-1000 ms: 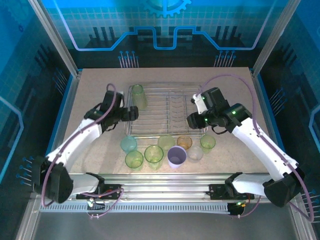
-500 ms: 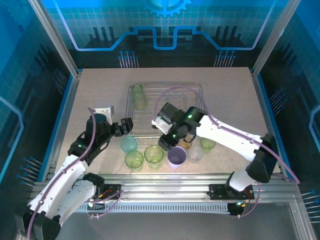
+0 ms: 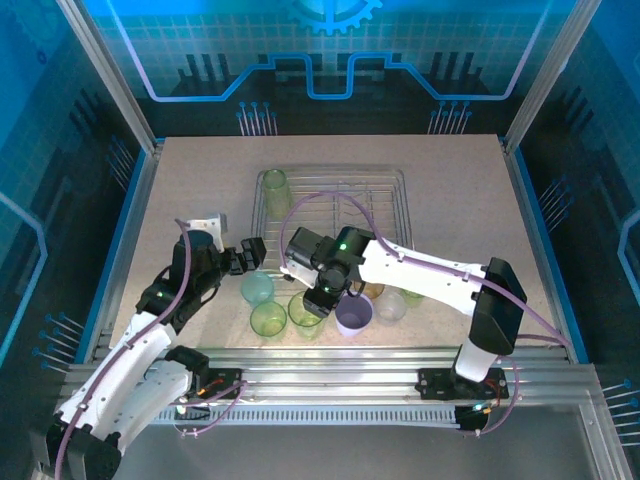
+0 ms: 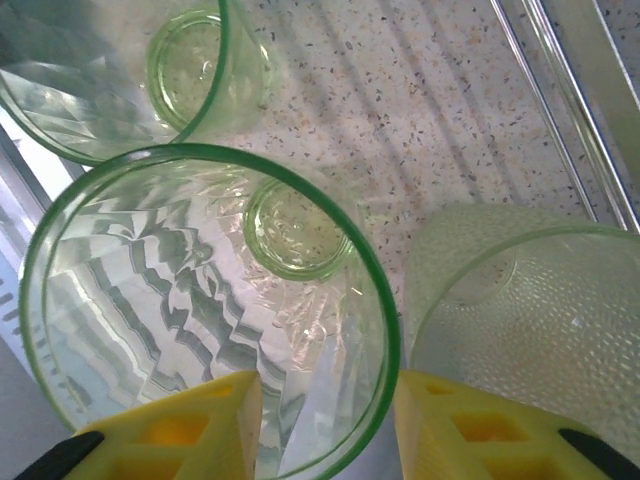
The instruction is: Load the cups into the dish rack
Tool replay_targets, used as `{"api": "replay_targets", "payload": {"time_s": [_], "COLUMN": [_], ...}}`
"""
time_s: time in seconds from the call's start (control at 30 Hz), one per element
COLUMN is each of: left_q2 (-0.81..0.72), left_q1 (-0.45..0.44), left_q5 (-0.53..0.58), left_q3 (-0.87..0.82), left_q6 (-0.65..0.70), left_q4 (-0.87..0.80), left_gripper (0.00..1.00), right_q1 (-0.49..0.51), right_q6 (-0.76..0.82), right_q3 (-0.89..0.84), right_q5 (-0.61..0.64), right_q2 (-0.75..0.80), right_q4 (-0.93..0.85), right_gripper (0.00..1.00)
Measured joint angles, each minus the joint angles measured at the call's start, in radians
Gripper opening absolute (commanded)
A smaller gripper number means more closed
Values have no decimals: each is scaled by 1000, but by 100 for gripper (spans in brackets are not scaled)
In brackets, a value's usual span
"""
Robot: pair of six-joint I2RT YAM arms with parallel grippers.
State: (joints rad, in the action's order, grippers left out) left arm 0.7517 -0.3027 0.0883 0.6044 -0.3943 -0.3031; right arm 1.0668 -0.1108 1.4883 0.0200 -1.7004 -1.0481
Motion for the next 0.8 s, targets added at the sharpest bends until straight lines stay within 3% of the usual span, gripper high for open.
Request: {"api": "replay_targets", "payload": {"time_s": [0.2,0.4,0.6,0.8], "left_q2": [0,0,-2,-2], "left_q1": [0,0,0,0], "left_q5": [0,0,0,0], "left_q3": [0,0,0,2], "left_q6": [0,0,-10,-34], "left_q4": [0,-1,-5,-16], "left_gripper": [99,99,100,99], "right_q1": [0,0,1,1], "right_q6": [0,-2,-5,-11], "right_q3": [24,42,54,55], "right_q5": [18,55,75,90], "right_q2": [-25,-51,-54,-47], "right_q4": [-5,-9,-18,-18], "right_gripper": [27,8,0,0]}}
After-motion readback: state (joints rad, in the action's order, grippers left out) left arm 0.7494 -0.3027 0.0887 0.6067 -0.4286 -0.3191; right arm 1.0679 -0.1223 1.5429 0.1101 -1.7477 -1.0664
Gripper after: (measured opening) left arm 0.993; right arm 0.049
